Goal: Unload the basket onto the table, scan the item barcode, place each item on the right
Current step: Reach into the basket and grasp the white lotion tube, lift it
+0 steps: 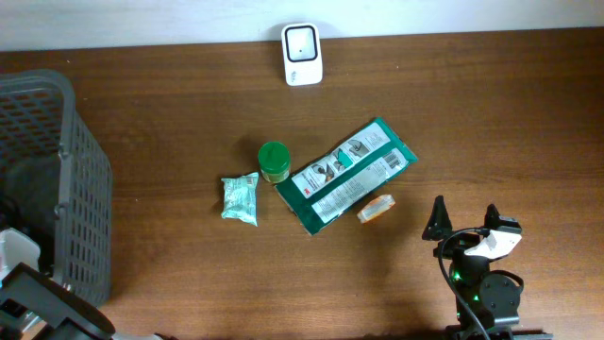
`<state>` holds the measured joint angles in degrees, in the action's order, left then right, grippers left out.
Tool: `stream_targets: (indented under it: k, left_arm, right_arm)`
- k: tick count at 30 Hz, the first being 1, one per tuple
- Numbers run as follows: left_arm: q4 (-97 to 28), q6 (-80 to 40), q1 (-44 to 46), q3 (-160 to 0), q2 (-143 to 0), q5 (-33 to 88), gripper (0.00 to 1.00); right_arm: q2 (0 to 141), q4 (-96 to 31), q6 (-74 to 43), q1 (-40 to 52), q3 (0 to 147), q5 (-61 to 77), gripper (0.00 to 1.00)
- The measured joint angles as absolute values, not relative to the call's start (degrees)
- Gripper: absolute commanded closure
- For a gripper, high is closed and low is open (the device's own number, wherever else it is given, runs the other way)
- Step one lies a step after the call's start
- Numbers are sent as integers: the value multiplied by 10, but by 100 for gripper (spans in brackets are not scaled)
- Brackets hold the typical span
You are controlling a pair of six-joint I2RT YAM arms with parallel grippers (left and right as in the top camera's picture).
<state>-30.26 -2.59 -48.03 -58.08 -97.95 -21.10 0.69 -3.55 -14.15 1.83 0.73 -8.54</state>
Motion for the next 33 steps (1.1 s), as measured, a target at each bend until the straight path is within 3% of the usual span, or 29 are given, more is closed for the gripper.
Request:
stream_targets:
  k: [9, 20, 27, 33]
  left_arm:
    - [-395, -31, -442, -735, -968, -174, 100]
    - [-415, -33, -338, -938, -834, -156, 100]
    - [-440, -50, -193, -955, -731, -78, 100]
    - [-519, -59, -31, -957, -744, -60, 100]
  right_arm:
    - [7, -36, -141, 18, 7, -85, 2]
    - [7, -36, -142, 18, 7, -85, 2]
    - [7, -36, -142, 18, 7, -85, 2]
    - [7, -36, -142, 18, 7, -85, 2]
